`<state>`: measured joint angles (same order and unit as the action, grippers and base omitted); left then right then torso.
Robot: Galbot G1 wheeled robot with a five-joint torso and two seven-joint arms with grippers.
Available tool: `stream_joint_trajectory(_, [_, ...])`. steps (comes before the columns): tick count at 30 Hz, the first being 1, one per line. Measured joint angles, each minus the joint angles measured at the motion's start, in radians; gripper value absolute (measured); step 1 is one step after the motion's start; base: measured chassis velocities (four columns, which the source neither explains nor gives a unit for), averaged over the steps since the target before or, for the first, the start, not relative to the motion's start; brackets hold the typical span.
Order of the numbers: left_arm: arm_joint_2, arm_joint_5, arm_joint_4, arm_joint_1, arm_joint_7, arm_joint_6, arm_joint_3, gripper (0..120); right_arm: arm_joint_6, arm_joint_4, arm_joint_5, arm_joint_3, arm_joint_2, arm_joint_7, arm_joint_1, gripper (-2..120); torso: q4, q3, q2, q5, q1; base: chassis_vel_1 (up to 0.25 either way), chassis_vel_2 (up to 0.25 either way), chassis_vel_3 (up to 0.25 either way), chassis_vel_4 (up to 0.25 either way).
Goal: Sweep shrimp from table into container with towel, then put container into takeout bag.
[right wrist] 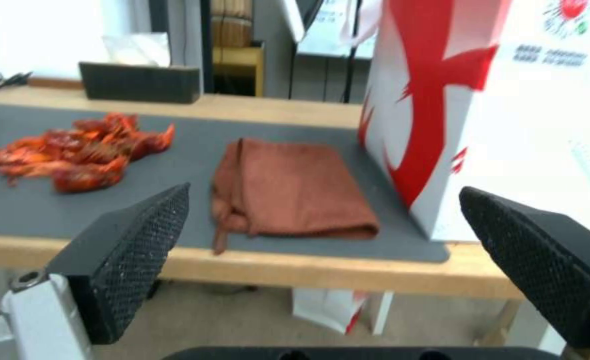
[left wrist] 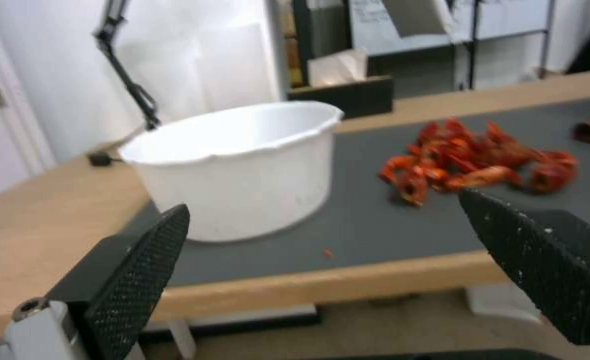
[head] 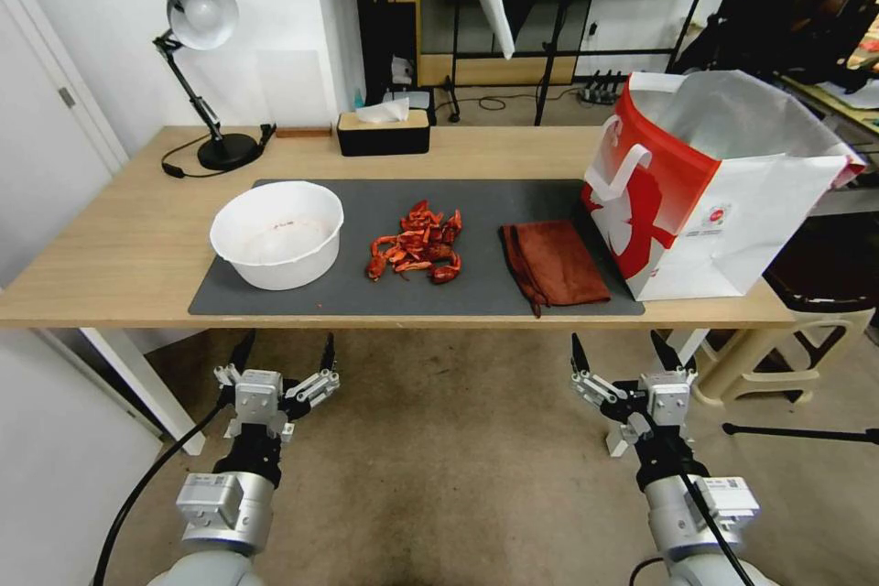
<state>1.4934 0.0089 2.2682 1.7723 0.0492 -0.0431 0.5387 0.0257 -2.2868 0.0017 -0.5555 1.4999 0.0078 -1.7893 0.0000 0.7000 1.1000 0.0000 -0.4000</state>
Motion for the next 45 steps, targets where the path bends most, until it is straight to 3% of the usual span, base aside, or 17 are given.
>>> stream_joint_trajectory(2, [-0.005, 0.008, -0.023, -0.021, 0.035, -0.031, -0.009, 100, 0.034, 0.020, 0.003, -0.009, 0.000, 0.011, 0.014, 100, -0.0001, 0.000, 0.000, -0.0001, 0.000, 0.000, 0.000, 0.000, 0.000])
stream_joint_trajectory(5, [-0.020, 0.033, -0.093, -0.077, 0.138, -0.121, -0.035, 100, 0.138, 0.081, 0.012, -0.036, -0.002, 0.045, 0.057, 100, 0.0000, 0.000, 0.000, 0.0000, 0.000, 0.000, 0.000, 0.000, 0.000])
stream_joint_trajectory(6, [-0.020, 0.033, -0.093, -0.077, 0.138, -0.121, -0.035, 100, 0.138, 0.081, 0.012, -0.036, -0.002, 0.045, 0.057, 100, 0.0000, 0.000, 0.000, 0.0000, 0.000, 0.000, 0.000, 0.000, 0.000])
stream_joint_trajectory(8, [-0.032, 0.053, -0.151, -0.126, 0.224, -0.196, -0.057, 100, 0.226, 0.133, 0.021, -0.059, -0.003, 0.074, 0.094, 100, 0.0000, 0.000, 0.000, -0.0001, 0.000, 0.000, 0.000, 0.000, 0.000])
stream_joint_trajectory(9, [-0.032, 0.053, -0.151, -0.126, 0.224, -0.196, -0.057, 100, 0.226, 0.133, 0.021, -0.059, -0.003, 0.074, 0.094, 100, 0.0000, 0.000, 0.000, -0.0001, 0.000, 0.000, 0.000, 0.000, 0.000])
stream_joint_trajectory(12, [-0.048, 0.080, -0.226, -0.187, 0.335, -0.293, -0.084, 100, 0.342, 0.200, 0.031, -0.088, -0.005, 0.112, 0.142, 100, -0.0001, 0.000, 0.000, 0.0000, 0.000, 0.000, 0.000, 0.000, 0.000])
stream_joint_trajectory(13, [-0.048, 0.080, -0.226, -0.187, 0.335, -0.293, -0.084, 100, 0.342, 0.200, 0.031, -0.088, -0.005, 0.112, 0.142, 100, -0.0001, 0.000, 0.000, 0.0000, 0.000, 0.000, 0.000, 0.000, 0.000])
stream_joint_trajectory(16, [-0.064, 0.106, -0.300, -0.249, 0.445, -0.389, -0.111, 100, 0.407, 0.206, 0.057, -0.080, -0.018, 0.134, 0.154, 100, 0.0001, 0.000, 0.000, 0.0002, 0.000, 0.000, 0.000, 0.000, 0.000])
stream_joint_trajectory(19, [-0.072, 0.118, -0.333, -0.277, 0.495, -0.433, -0.124, 100, 0.410, 0.185, 0.064, -0.066, -0.020, 0.135, 0.141, 100, -0.0004, 0.000, 0.000, -0.0001, 0.000, 0.000, 0.000, 0.000, 0.000])
stream_joint_trajectory(25, [-0.073, 0.120, -0.339, -0.281, 0.504, -0.441, -0.127, 100, 0.408, 0.172, 0.065, -0.058, -0.018, 0.135, 0.133, 100, 0.0000, 0.000, 0.000, 0.0000, 0.000, 0.000, 0.000, 0.000, 0.000])
stream_joint_trajectory(27, [-0.118, 0.097, -0.292, -0.242, 0.505, -0.443, -0.106, 100, 0.407, 0.172, 0.065, -0.058, -0.018, 0.136, 0.133, 100, -0.0004, 0.000, 0.000, -0.0004, 0.000, 0.000, 0.000, 0.000, 0.000])
stream_joint_trajectory(28, [-0.118, 0.097, -0.292, -0.242, 0.505, -0.443, -0.106, 100, 0.407, 0.172, 0.065, -0.058, -0.018, 0.136, 0.133, 100, -0.0004, 0.000, 0.000, -0.0004, 0.000, 0.000, 0.000, 0.000, 0.000])
stream_joint_trajectory(29, [-0.146, 0.087, -0.269, -0.221, 0.505, -0.444, -0.094, 100, 0.407, 0.172, 0.066, -0.060, -0.018, 0.136, 0.132, 100, 0.0006, 0.000, 0.000, 0.0018, 0.000, 0.000, 0.000, 0.000, 0.000])
stream_joint_trajectory(30, [-0.167, 0.079, -0.259, -0.211, 0.504, -0.443, -0.089, 100, 0.407, 0.172, 0.068, -0.061, -0.020, 0.136, 0.131, 100, 0.0007, 0.000, 0.000, 0.0003, 0.000, 0.000, 0.000, 0.000, 0.000])
stream_joint_trajectory(32, [-0.169, 0.078, -0.258, -0.210, 0.504, -0.443, -0.089, 100, 0.407, 0.172, 0.068, -0.062, -0.020, 0.136, 0.131, 100, 0.0006, 0.000, 0.000, -0.0003, 0.000, 0.000, 0.000, 0.000, 0.000])
stream_joint_trajectory(34, [-0.201, 0.074, -0.257, -0.213, 0.504, -0.439, -0.084, 100, 0.406, 0.171, 0.073, -0.066, -0.024, 0.136, 0.125, 100, -0.0002, 0.000, 0.000, 0.0003, 0.000, 0.000, 0.000, 0.000, 0.000])
stream_joint_trajectory(45, [-0.293, 0.036, -0.265, -0.246, 0.493, -0.429, -0.077, 100, 0.406, 0.168, 0.083, -0.065, -0.029, 0.138, 0.112, 100, -0.0001, 0.000, 0.000, 0.0000, 0.000, 0.000, 0.000, 0.000, 0.000])
